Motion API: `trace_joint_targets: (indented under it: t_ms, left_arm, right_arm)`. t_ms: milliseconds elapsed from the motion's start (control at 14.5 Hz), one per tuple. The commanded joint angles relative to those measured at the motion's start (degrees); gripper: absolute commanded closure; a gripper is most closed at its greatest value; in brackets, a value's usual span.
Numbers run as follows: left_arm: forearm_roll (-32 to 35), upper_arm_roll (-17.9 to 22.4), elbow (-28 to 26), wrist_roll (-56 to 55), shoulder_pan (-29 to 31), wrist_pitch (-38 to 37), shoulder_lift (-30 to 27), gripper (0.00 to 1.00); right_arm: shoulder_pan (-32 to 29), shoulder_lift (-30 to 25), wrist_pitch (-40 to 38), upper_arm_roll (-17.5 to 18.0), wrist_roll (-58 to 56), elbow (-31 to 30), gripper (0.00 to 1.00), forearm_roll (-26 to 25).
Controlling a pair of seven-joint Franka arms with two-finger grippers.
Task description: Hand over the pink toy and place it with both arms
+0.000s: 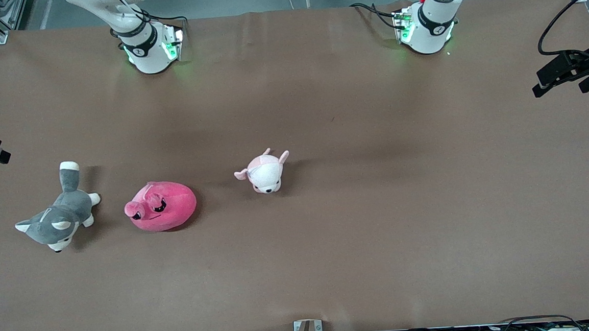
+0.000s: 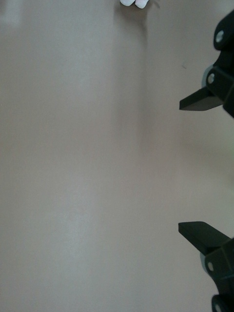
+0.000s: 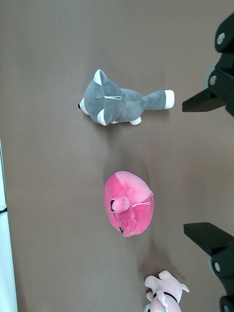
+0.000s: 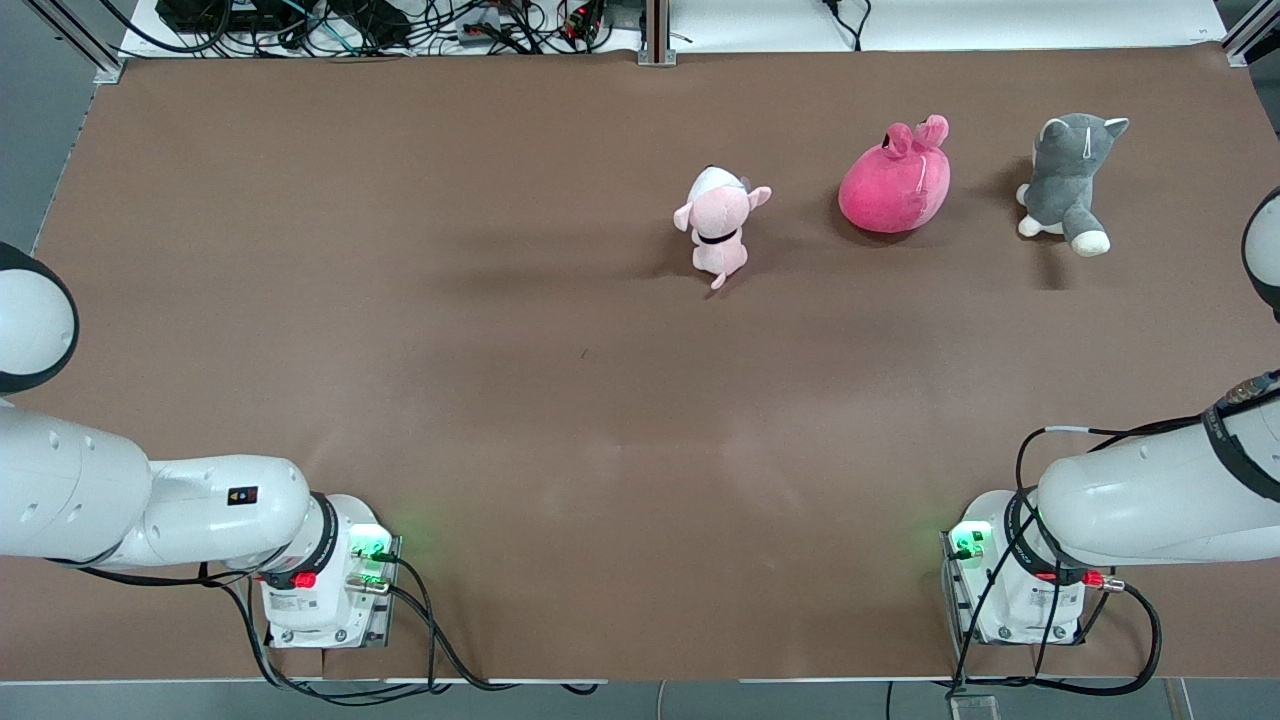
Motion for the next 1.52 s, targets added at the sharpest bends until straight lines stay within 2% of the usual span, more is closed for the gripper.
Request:
trace_joint_targets:
  t_ms: [0,138,553,968,1452]
  left_arm:
    - [0.6,2.2,0.1,0.5,-2.5,0.3,-0.2,0.00]
    - [0.6,2.2,0.0,0.4,-2.7,0.3,-0.3,0.00]
    - [0.9,4.0,0.1,0.2,-5.4,0.3,-0.3,0.00]
    - [0.9,3.9,0.0,0.7,-4.5,0.2,-0.4,0.00]
    - [1.0,3.7,0.1,0.7,-4.6,0.3,-0.7,0.00]
  right_arm:
    - [1.1,-6.1,4.8,-0.8,1.0,-9.6,0.00,-1.4]
    - [1.6,-8.4,5.1,-0.8,1.1,-12.1,0.00,-1.3]
    - [2.1,-8.7,8.6,-0.7,0.4,-15.8,0.00,-1.3]
    - [4.0,-10.2,12.1,-0.8,-2.1,-19.0,0.00,-1.9]
    - [3.1,-10.6,11.4,-1.1,-1.4,-19.0,0.00,-1.2]
